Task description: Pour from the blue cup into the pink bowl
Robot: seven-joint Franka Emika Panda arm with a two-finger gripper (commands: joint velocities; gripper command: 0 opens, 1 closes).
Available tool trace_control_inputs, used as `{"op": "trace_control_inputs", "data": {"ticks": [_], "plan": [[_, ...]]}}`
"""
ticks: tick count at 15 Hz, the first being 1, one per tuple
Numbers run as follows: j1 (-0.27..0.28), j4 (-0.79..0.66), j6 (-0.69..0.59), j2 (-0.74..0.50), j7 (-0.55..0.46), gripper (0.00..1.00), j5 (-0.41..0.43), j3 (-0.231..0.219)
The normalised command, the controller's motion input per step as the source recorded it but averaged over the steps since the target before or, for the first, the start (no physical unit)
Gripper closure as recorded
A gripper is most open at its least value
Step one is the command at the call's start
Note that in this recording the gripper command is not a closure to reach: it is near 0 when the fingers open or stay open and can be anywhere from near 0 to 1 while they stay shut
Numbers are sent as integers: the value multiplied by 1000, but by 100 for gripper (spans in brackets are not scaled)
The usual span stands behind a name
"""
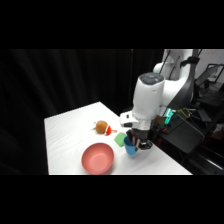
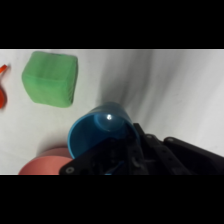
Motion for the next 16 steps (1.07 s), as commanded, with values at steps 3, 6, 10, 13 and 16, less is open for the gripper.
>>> {"op": "trace_control_inputs", "data": {"ticks": [3, 6, 10, 13, 16], "plan": [[46, 223, 201, 336, -13, 18, -78, -133], [74, 159, 137, 187, -15, 18, -26, -123], [101, 64, 73, -6, -7, 18, -8, -101], [95, -8, -43, -121, -65, 0, -30, -64], [88, -41, -141, -189, -61, 0, -49, -71]]}}
